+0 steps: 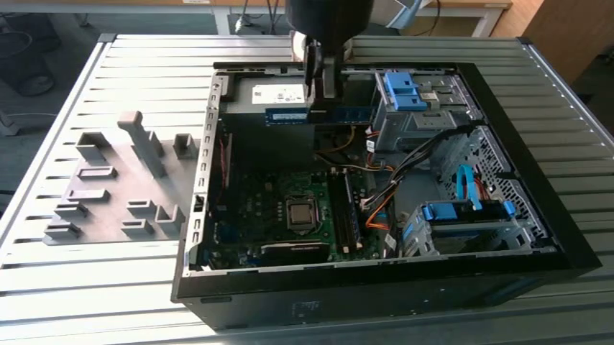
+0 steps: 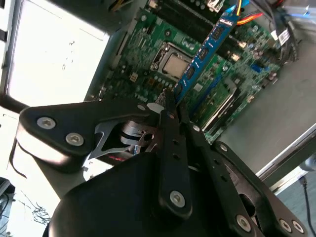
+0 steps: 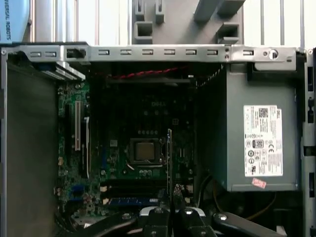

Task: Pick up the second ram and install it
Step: 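Pick up the second ram and move it above second insertion slot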

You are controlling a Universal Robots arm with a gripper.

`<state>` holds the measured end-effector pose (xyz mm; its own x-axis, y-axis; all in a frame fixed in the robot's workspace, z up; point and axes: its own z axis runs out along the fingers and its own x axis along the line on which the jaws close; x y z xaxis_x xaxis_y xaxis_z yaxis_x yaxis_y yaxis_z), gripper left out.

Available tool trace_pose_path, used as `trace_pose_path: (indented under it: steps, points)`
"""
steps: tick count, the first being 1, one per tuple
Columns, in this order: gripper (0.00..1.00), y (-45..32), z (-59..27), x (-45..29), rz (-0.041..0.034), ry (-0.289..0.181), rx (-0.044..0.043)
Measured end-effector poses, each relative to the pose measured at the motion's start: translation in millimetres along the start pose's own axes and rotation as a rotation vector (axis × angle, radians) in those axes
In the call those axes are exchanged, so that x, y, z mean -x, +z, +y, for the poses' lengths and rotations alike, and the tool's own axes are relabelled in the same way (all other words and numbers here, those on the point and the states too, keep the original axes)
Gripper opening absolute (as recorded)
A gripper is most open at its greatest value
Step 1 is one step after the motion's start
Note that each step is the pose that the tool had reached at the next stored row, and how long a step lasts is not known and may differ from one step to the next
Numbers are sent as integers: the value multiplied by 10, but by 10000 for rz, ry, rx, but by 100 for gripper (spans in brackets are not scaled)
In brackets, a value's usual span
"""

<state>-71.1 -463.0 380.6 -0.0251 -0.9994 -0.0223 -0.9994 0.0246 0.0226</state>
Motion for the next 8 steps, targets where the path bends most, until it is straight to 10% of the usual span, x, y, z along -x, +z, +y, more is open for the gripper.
trace_pose_path:
  steps: [8]
  points:
    - [14, 0, -130, 4, 0, 2, 1]
